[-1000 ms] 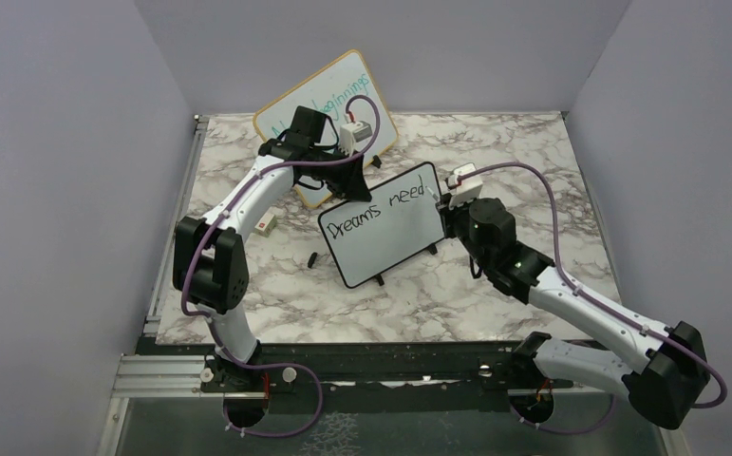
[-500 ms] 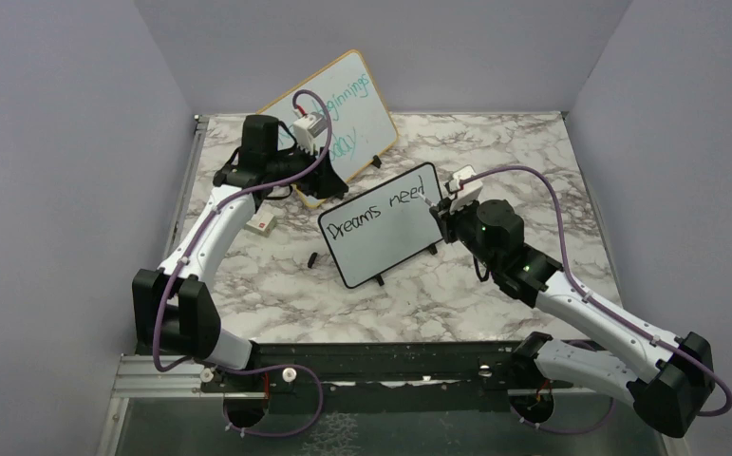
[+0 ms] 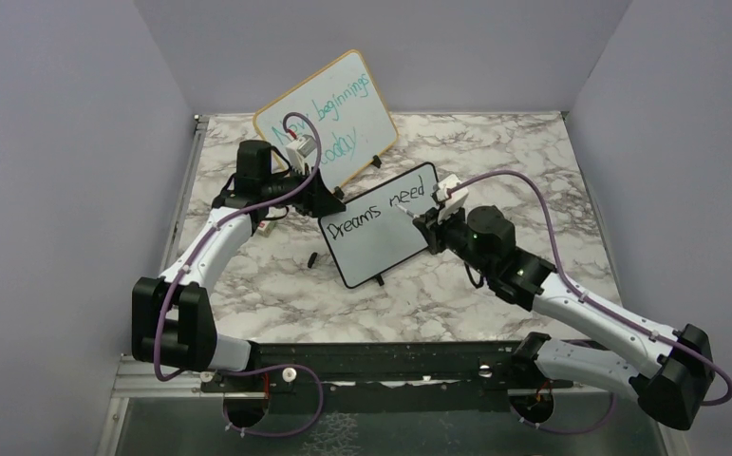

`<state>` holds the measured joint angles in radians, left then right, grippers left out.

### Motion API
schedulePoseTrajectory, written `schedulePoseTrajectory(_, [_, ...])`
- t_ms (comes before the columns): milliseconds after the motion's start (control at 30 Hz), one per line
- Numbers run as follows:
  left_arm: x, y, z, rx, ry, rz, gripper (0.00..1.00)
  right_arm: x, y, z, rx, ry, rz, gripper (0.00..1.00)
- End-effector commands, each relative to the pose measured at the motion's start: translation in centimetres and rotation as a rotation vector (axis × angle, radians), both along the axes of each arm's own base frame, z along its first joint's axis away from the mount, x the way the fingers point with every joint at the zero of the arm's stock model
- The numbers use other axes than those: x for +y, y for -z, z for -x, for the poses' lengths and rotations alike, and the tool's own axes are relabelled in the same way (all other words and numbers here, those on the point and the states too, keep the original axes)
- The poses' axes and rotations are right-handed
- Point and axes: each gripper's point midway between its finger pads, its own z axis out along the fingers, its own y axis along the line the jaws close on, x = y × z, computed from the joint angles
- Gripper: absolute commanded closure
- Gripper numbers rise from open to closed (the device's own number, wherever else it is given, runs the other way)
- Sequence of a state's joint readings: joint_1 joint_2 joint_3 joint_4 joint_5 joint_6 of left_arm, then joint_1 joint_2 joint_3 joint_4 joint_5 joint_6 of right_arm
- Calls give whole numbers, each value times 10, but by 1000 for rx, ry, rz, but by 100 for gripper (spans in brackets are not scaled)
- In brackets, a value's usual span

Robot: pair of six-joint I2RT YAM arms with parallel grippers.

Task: Write a sentence on the whiteboard

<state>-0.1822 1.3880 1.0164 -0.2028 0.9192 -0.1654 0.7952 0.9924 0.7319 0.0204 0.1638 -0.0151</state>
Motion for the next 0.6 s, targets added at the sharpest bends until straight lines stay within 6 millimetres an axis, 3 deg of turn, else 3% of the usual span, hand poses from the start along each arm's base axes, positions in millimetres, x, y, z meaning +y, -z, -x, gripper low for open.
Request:
schedulePoseTrajectory(0, [-7, -17, 6, -44, 69, 67, 57, 10, -6, 2, -19, -12, -31, 100])
schedulePoseTrajectory(567, [-6, 16, 8, 31, 101, 32, 68, 28, 3, 17, -5, -19, -44, 100])
